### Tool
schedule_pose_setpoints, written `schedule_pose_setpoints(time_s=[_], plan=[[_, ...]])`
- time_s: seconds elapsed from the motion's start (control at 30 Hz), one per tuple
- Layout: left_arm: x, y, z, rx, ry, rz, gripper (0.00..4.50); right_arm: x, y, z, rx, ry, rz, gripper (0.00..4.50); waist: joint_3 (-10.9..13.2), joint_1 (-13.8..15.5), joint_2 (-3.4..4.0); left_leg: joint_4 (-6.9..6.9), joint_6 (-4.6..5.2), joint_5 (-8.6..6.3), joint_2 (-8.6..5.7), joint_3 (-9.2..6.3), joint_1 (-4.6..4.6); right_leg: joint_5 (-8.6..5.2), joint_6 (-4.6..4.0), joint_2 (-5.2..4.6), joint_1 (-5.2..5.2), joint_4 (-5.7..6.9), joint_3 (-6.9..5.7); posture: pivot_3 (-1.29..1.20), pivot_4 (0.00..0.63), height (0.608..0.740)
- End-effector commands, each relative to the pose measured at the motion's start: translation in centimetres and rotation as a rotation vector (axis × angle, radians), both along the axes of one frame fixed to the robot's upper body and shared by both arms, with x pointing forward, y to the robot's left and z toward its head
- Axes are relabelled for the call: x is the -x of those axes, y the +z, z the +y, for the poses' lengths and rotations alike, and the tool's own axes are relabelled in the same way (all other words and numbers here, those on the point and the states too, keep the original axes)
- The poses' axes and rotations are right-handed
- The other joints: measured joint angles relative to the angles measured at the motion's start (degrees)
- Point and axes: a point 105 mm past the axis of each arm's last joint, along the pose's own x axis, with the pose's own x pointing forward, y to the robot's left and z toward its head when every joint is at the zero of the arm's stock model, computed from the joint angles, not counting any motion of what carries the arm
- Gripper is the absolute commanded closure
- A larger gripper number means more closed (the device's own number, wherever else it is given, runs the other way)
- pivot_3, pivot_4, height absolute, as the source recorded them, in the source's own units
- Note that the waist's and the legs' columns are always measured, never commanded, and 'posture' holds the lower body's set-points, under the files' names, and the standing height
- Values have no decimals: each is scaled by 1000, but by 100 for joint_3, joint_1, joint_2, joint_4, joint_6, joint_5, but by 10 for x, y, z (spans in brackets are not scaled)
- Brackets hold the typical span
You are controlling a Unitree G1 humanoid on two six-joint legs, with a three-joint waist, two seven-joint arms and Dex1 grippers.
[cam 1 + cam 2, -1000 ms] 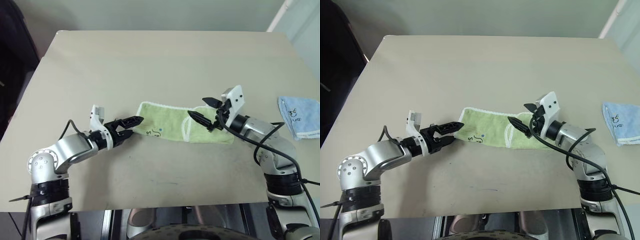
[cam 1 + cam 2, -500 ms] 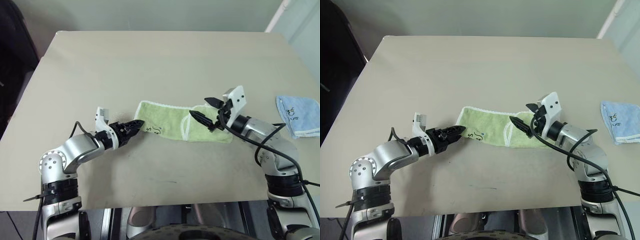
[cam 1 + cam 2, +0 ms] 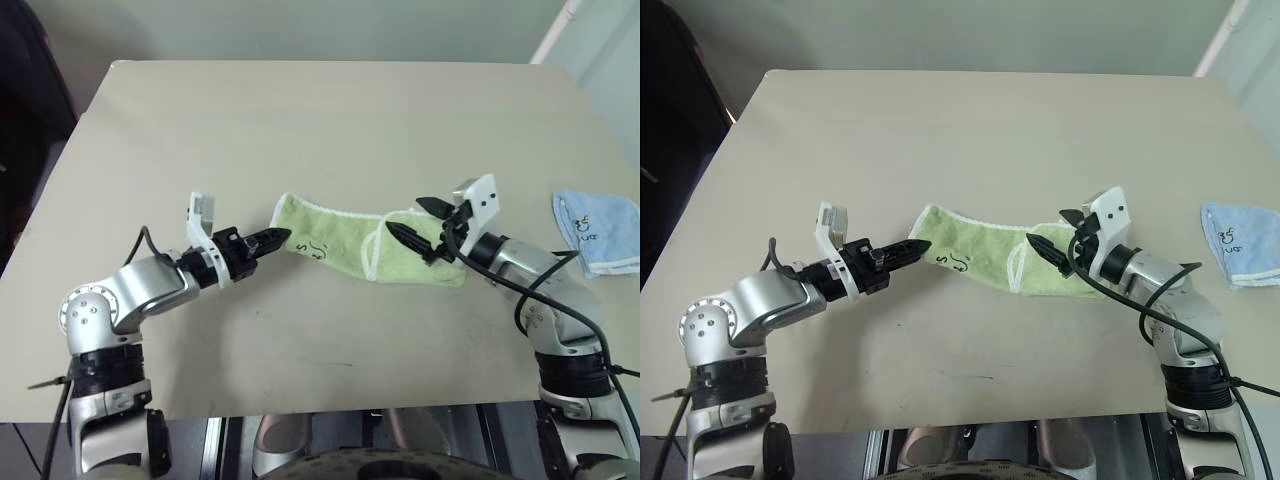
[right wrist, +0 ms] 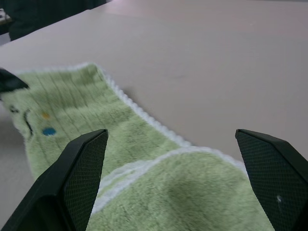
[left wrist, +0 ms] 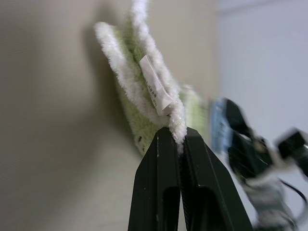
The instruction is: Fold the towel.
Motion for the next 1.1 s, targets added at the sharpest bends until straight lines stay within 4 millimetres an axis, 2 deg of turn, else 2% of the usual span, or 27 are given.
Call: schedule_pose_setpoints(time_s=[0.03,0.23,0.43,0.63,0.8,0.9,1.1], plan=[[4,17,-13,-27,-115,-72,4483,5,26,-11,-22,-22,-90,0,1,0,-1,0,-5,-1,3,0,0,-1,-1,2,0,0,0,0,150,740],[3,22,-54,10,-272,-84,4483,6,46,-29,-95,-94,-129,0,1,10,-2,4,-23,7,-2,2,-4,-5,2,-1,0,-3,0,0,150,740],[-5,33,-95,69,-409,-96,4483,17,64,-50,-139,-168,-158,0,5,10,-9,4,-34,14,-1,4,-8,-9,9,-1,-1,-2,0,0,150,740],[-11,33,-134,91,-525,-82,4483,28,67,-67,-121,-249,-169,0,6,12,-10,7,-20,21,-6,10,-9,-15,30,-7,4,-3,5,0,150,740],[-9,25,-165,35,-611,-130,4483,35,67,-75,-112,-304,-175,0,6,8,-11,9,-3,31,-10,15,-11,-47,114,-13,6,-4,10,0,150,740],[-7,20,-182,11,-660,-148,4483,40,66,-80,-106,-340,-178,0,7,9,-11,9,9,34,-16,16,-12,-53,127,-14,8,-3,24,0,150,740],[-7,6,-200,-71,-708,-219,4483,48,63,-85,-80,-379,-169,0,7,10,-12,13,41,19,-31,20,-11,-50,168,-20,13,-5,56,0,150,740]])
